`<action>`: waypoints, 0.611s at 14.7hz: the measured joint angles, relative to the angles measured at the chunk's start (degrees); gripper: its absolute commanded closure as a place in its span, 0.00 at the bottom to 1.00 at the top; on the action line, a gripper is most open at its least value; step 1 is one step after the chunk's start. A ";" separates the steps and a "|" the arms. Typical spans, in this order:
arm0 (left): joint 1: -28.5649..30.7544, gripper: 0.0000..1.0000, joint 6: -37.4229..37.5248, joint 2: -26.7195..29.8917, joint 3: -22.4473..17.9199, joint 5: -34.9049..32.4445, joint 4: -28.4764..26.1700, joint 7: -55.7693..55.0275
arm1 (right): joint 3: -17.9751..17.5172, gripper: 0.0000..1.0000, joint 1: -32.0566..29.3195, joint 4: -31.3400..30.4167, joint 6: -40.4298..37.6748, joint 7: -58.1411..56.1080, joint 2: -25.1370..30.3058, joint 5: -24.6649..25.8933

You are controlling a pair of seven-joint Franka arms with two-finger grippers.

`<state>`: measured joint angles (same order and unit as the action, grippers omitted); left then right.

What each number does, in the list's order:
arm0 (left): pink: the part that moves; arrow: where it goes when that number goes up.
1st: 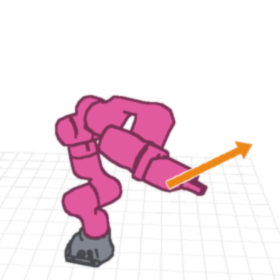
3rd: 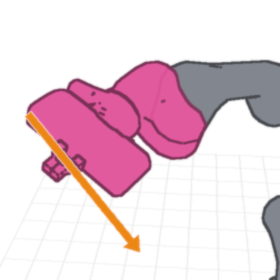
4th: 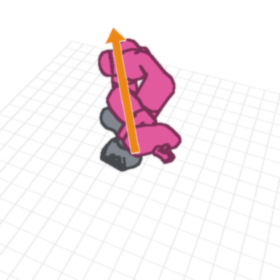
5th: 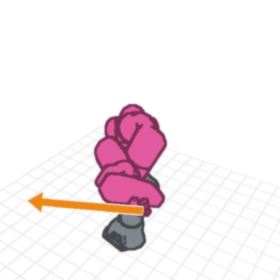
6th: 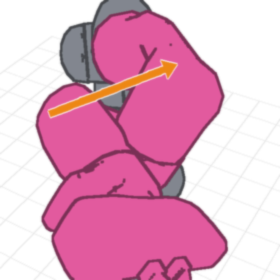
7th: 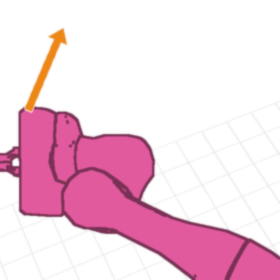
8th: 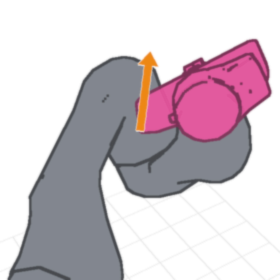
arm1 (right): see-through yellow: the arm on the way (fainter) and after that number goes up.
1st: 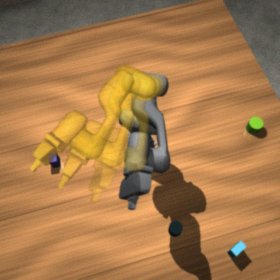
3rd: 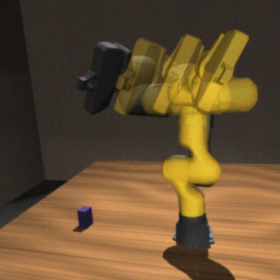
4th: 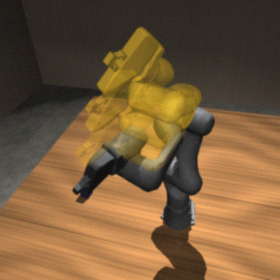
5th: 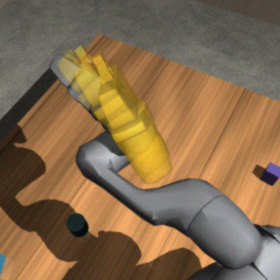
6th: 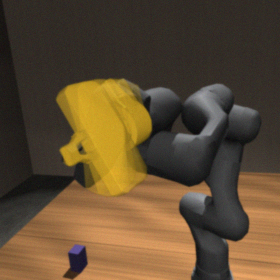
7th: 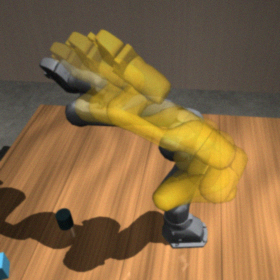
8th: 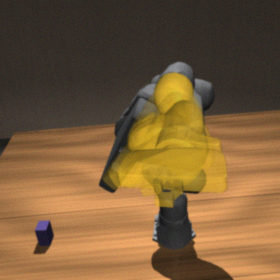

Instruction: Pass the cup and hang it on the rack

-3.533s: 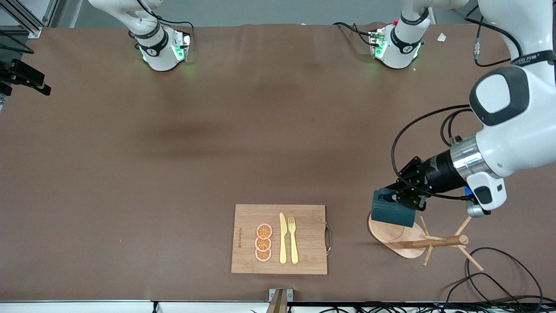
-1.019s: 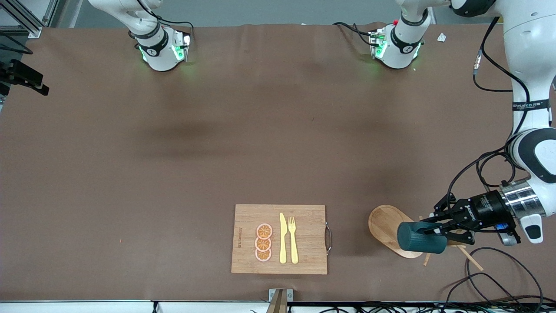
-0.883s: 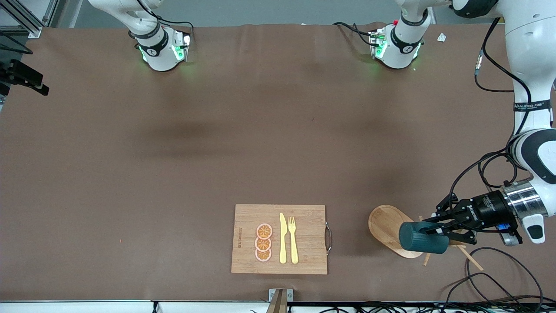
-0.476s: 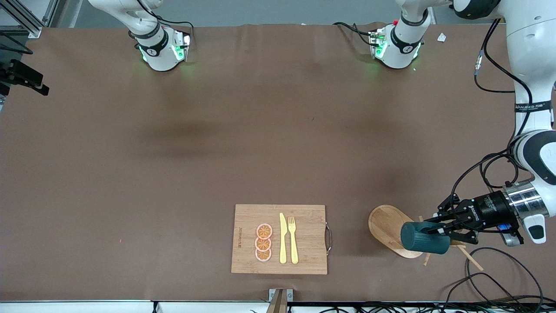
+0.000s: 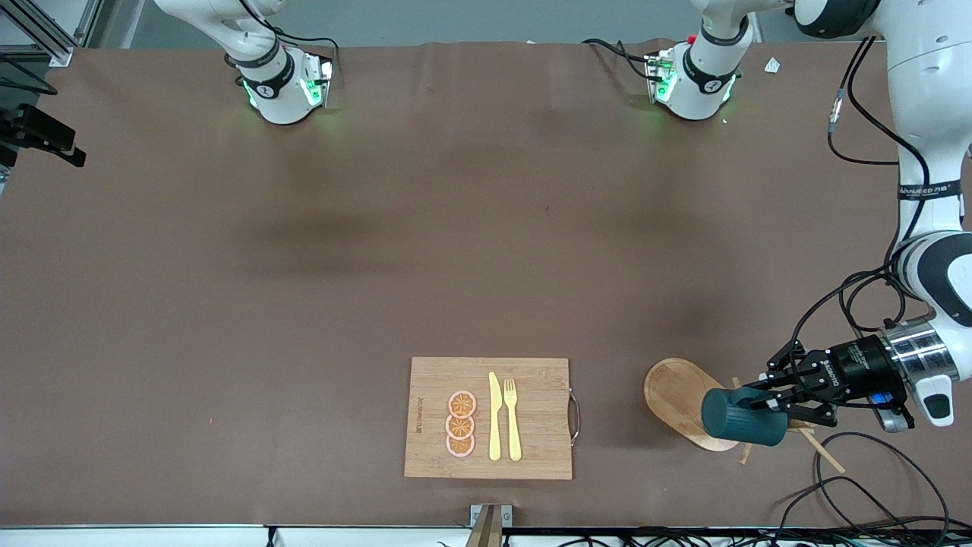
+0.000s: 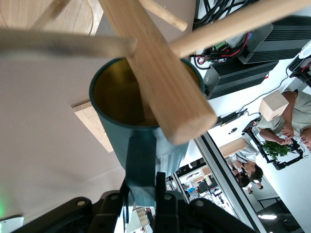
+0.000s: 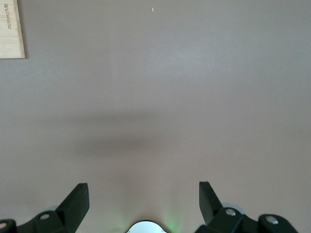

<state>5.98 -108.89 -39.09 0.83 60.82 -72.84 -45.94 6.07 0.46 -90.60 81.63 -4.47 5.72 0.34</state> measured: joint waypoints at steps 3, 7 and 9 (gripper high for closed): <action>0.71 0.97 0.96 -0.46 0.00 0.38 0.00 1.05 | -0.04 0.00 0.00 0.00 -0.02 0.00 0.00 -0.01; 0.73 0.95 1.06 -0.46 0.12 0.39 0.00 1.11 | -0.05 0.00 0.00 0.00 -0.08 0.00 0.00 -0.01; 0.74 0.92 1.07 -0.50 0.13 0.39 -0.01 1.11 | -0.05 0.00 0.00 0.00 -0.08 0.00 0.00 -0.01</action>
<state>6.72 -107.82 -39.59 0.96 61.21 -72.84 -44.83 6.02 0.46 -90.60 81.54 -4.47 5.72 0.33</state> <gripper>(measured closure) 0.789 0.000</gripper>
